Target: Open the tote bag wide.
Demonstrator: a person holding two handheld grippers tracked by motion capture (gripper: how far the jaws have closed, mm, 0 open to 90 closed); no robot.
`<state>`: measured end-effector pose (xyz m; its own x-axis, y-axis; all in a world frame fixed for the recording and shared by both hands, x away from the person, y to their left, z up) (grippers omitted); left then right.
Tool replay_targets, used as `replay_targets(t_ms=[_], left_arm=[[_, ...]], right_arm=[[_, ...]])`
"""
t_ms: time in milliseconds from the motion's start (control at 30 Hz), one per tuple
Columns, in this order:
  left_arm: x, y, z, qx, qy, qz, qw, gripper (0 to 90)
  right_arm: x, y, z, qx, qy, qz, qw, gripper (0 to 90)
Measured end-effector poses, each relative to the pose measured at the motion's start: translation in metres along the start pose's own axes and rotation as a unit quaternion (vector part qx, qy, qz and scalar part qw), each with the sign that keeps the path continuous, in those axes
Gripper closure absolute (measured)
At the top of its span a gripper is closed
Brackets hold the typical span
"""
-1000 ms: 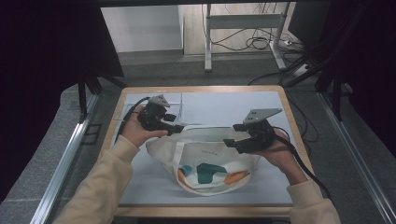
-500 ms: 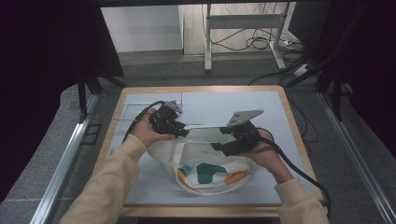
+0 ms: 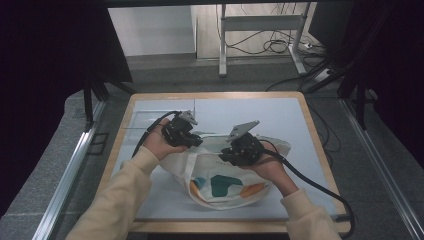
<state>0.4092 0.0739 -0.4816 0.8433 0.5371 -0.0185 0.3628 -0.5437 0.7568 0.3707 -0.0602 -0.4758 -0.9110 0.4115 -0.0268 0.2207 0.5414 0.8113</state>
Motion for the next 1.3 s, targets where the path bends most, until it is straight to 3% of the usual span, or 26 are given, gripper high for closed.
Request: replay_targets(t_ms=[200, 867, 1300], left_arm=[[0.003, 0.0, 0.001, -0.005, 0.02, -0.002, 0.9998, 80.8], [0.007, 0.002, 0.003, 0.003, 0.014, -0.008, 0.9999, 81.3], [0.023, 0.007, 0.007, -0.012, 0.047, -0.03, 0.9983, 81.4]], right_arm=[[0.005, -0.003, -0.001, 0.002, 0.01, -0.005, 0.9999, 85.0], [0.014, -0.014, 0.0, 0.023, 0.032, -0.026, 0.9989, 86.4], [0.033, -0.027, -0.001, 0.025, 0.047, -0.046, 0.9975, 86.6]])
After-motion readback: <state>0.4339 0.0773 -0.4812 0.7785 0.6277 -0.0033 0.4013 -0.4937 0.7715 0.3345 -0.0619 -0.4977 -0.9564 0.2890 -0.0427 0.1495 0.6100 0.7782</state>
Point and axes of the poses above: each handheld gripper's, and its own axes: z roughly forward along the jaws, y roughly out of its top, x roughly to its left, the point moved 9 cm from there along z, roughly forward along the jaws, and after that the axes turned 12 degrees about -x, right-handed, at the moved point
